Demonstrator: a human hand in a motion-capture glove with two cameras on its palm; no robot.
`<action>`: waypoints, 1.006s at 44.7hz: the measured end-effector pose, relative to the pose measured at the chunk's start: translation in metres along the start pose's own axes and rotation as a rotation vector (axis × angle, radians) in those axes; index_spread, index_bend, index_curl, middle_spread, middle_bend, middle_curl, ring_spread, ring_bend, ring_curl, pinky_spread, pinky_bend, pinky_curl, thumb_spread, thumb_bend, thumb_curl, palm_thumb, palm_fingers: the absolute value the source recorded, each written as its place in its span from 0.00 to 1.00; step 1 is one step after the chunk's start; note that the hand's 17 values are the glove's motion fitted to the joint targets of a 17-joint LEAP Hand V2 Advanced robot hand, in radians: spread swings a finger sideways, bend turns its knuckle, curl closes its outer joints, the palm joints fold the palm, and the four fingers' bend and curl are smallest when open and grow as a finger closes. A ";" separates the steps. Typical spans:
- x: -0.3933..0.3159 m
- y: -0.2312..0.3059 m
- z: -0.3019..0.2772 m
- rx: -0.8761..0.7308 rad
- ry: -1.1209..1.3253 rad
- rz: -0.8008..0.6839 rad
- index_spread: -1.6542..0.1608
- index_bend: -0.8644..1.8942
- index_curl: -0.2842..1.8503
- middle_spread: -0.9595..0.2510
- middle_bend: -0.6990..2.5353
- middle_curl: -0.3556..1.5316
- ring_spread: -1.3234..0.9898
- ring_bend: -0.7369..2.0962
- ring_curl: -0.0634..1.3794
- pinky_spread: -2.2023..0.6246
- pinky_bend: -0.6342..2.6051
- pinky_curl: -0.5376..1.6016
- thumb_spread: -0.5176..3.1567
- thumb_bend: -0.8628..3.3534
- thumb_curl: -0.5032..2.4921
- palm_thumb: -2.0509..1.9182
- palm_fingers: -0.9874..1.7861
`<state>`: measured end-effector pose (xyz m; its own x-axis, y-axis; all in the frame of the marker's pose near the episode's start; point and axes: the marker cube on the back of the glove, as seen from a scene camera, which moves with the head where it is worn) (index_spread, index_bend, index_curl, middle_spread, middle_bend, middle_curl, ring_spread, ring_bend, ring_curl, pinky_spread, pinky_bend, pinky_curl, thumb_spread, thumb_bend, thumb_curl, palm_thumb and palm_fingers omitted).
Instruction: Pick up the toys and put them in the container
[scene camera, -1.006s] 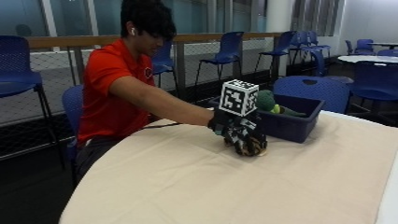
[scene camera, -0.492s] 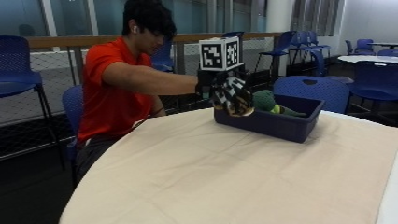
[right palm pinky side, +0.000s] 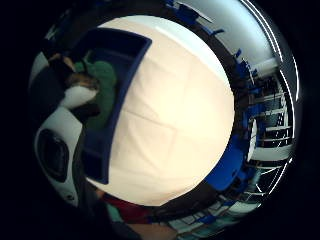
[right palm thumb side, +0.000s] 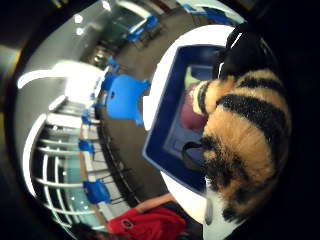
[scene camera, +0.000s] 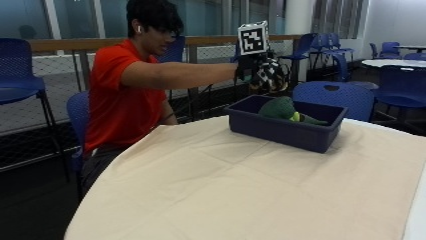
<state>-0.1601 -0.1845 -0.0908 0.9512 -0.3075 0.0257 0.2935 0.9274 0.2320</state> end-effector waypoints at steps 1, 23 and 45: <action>-0.005 -0.001 -0.001 0.010 0.020 -0.024 0.67 0.38 0.38 0.46 0.29 0.39 0.37 0.52 0.29 0.61 0.47 0.41 0.37 0.23 0.42 0.68 0.72; -0.007 0.022 0.005 -0.132 -0.095 -0.044 0.72 0.32 0.30 0.75 0.23 0.31 0.56 0.33 0.21 0.75 0.64 0.48 0.41 0.18 0.34 0.52 0.22; 0.113 0.115 0.029 -0.158 0.003 0.170 0.73 0.36 0.25 0.76 0.25 0.29 0.62 0.32 0.19 0.82 0.60 0.44 0.40 0.18 0.26 0.48 0.26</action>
<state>-0.0217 -0.1187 -0.0331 0.9884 -0.1436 0.0487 0.1401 0.9877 0.0693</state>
